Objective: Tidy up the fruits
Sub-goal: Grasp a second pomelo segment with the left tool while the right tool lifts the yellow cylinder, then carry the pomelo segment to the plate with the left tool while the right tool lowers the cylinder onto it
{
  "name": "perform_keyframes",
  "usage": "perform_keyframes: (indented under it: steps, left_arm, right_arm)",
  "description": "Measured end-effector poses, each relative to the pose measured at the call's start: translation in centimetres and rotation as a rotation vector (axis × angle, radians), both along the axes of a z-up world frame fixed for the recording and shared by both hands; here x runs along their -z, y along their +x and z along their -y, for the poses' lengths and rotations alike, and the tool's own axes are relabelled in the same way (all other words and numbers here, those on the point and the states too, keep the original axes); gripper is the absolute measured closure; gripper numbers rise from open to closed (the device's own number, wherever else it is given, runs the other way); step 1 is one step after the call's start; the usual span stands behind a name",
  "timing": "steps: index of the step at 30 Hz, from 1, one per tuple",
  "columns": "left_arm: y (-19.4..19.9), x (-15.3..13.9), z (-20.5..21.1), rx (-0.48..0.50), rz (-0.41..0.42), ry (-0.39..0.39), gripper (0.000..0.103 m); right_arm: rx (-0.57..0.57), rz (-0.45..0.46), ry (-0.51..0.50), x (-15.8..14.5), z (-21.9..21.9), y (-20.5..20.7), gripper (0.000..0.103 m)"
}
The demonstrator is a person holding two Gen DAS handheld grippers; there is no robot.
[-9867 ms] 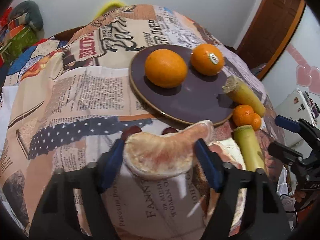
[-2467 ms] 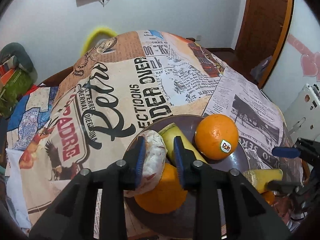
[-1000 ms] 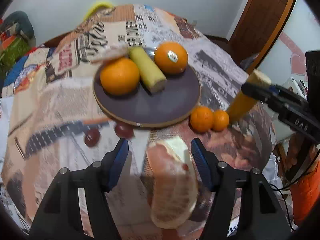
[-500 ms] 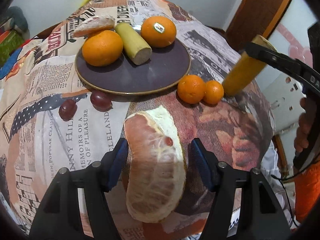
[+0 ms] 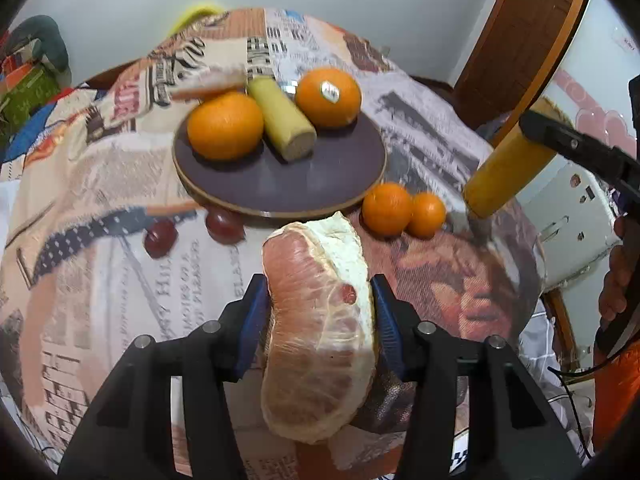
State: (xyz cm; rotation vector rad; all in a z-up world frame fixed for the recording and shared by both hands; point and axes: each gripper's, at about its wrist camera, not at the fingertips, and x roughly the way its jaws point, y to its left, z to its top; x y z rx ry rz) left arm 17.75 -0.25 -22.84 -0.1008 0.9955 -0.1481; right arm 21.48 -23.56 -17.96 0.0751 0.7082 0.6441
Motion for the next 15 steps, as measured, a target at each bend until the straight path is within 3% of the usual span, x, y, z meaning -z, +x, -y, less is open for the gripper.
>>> perform_keyframes:
  steps: [15]
  left_arm:
    - [2.3, -5.2, -1.3, -0.031, 0.164, -0.003, 0.055]
  right_arm:
    - [-0.039, 0.04, 0.012, -1.5, -2.4, 1.3, 0.067]
